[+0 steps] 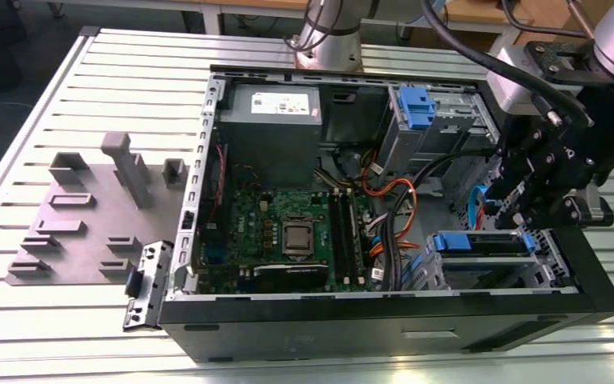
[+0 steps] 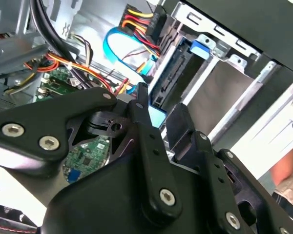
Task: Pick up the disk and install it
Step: 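Insert the first disk wire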
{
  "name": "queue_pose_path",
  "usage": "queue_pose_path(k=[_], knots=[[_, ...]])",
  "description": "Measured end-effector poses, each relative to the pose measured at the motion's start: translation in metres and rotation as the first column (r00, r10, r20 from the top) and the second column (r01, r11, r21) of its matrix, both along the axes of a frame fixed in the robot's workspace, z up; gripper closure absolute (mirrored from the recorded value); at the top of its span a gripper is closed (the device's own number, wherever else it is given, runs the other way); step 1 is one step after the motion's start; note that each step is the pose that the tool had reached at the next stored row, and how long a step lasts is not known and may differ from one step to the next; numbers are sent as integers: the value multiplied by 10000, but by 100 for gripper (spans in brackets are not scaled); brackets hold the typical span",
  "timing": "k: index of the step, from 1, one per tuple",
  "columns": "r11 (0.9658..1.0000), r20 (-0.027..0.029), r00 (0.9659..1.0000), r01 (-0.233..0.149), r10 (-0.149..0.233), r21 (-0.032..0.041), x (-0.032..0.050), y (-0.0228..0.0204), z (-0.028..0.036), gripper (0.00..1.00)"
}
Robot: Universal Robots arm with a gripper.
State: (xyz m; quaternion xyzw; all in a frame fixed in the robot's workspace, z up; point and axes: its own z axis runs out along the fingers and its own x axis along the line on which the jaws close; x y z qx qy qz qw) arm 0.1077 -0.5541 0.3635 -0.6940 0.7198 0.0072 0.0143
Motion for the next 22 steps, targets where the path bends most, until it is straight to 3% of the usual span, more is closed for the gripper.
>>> queue_pose_path(k=[11,20,22], knots=[[10000,-4,10000,1,-1,-5,52,44,-157,58],[10000,-4,10000,0,0,-6,53,45,-164,58],[10000,-4,10000,0,0,-6,53,45,-164,65]])
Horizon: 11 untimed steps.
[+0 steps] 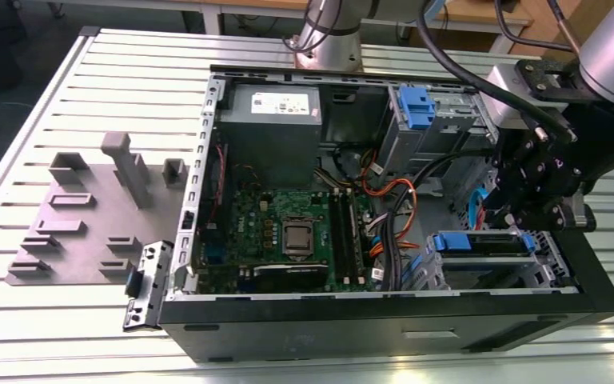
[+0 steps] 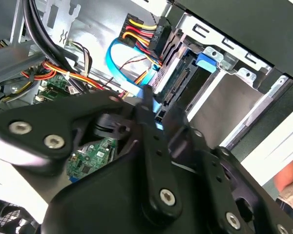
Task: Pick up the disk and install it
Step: 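Insert the first disk wire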
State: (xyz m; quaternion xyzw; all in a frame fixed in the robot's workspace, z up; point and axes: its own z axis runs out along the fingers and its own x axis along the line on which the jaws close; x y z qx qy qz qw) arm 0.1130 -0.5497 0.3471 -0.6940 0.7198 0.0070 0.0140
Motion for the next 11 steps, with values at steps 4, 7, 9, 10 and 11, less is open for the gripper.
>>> queue_pose_path(k=[4,7,9,10,11], knots=[[10000,0,10000,0,0,0,0,0,-1,77],[10000,0,10000,0,0,0,0,0,-2,84],[10000,0,10000,0,0,1,0,0,-3,84],[10000,0,10000,-1,1,1,0,0,-3,84],[10000,0,10000,0,0,0,0,0,-33,84]])
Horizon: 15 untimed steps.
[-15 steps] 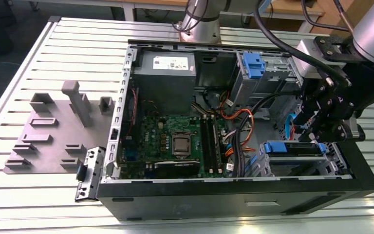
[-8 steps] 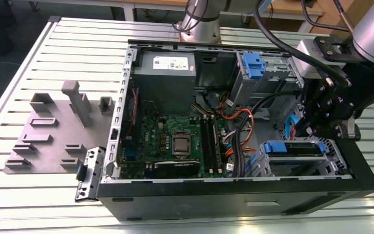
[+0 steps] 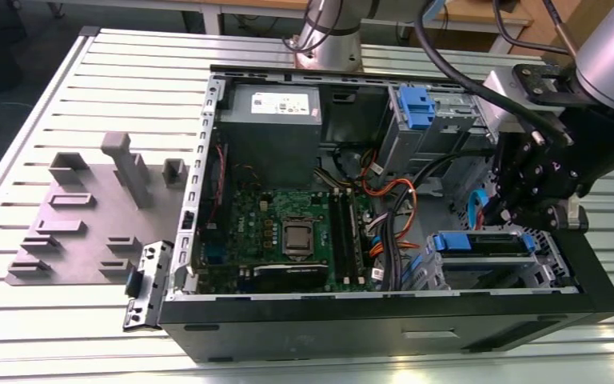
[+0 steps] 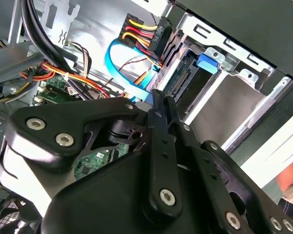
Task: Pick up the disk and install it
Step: 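Insert the first disk wire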
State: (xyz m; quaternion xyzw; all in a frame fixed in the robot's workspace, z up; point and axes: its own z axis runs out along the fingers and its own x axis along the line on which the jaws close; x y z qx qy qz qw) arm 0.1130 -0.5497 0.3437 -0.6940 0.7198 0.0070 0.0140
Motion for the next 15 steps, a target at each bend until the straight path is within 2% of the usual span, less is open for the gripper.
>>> queue_pose_path(k=[1,8,12,15], knots=[[10000,0,10000,0,0,0,0,0,-31,84],[10000,0,10000,0,0,2,0,-2,-33,84],[10000,0,10000,0,0,8,0,-28,-32,84],[10000,0,10000,0,0,16,0,-69,-32,84]])
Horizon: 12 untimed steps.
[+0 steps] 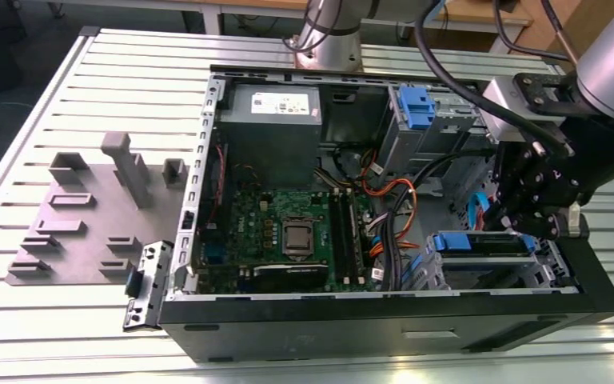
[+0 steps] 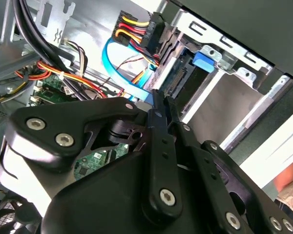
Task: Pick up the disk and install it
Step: 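Insert the first disk wire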
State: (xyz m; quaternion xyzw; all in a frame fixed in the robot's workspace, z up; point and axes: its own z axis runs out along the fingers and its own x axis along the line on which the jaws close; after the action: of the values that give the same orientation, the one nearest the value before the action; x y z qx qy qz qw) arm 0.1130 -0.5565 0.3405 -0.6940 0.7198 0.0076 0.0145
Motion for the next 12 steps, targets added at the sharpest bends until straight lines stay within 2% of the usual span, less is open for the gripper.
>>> queue_pose_path(k=[4,7,12], knots=[[10000,0,10000,0,0,7,0,-45,-1,84],[10000,0,10000,0,0,29,0,-49,-11,84],[10000,0,10000,1,-1,27,0,-68,-18,84]])
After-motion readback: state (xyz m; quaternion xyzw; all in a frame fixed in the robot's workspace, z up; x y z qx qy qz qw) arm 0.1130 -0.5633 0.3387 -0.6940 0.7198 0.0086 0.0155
